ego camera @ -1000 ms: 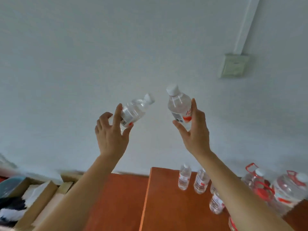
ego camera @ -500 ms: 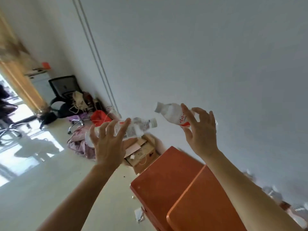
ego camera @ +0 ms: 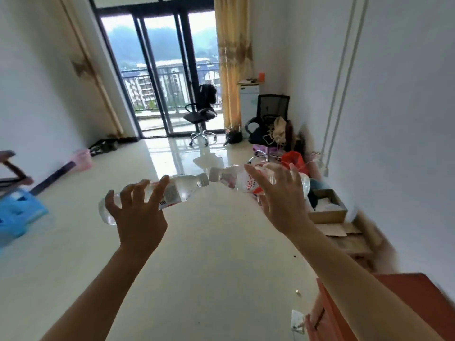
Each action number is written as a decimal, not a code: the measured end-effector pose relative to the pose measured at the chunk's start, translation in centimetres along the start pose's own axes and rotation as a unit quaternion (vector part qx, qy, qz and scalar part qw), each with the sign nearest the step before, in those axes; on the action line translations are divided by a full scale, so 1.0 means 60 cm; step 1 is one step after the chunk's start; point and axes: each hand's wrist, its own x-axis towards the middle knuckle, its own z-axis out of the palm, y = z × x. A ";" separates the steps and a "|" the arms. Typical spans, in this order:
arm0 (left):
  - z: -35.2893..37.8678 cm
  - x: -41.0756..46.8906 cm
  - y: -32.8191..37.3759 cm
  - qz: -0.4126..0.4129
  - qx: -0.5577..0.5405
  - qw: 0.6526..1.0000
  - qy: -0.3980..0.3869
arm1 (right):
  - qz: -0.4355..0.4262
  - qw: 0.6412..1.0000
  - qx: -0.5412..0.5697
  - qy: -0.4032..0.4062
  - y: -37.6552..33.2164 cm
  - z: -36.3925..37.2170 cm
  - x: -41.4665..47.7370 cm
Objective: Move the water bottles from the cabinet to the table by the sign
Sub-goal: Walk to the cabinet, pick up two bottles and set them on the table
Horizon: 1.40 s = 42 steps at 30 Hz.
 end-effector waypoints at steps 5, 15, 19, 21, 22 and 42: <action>-0.022 -0.052 -0.311 -0.074 0.069 0.995 -0.015 | -0.109 0.992 0.059 -0.005 -0.283 0.162 0.112; -0.032 -0.110 -0.735 -0.176 0.189 0.966 -0.012 | -0.222 0.959 0.175 -0.004 -0.731 0.371 0.272; -0.008 -0.135 -0.842 -0.203 0.217 0.954 -0.033 | -0.255 0.946 0.199 0.002 -0.844 0.465 0.319; 0.021 -0.137 -0.904 -0.211 0.228 0.950 -0.041 | -0.272 0.938 0.217 -0.010 -0.906 0.530 0.343; 0.040 -0.134 -0.940 -0.210 0.236 0.948 -0.046 | -0.275 0.934 0.225 -0.017 -0.938 0.564 0.358; 0.317 0.040 -1.623 -0.284 0.370 0.884 -0.043 | -0.376 0.858 0.350 -0.009 -1.555 1.108 0.795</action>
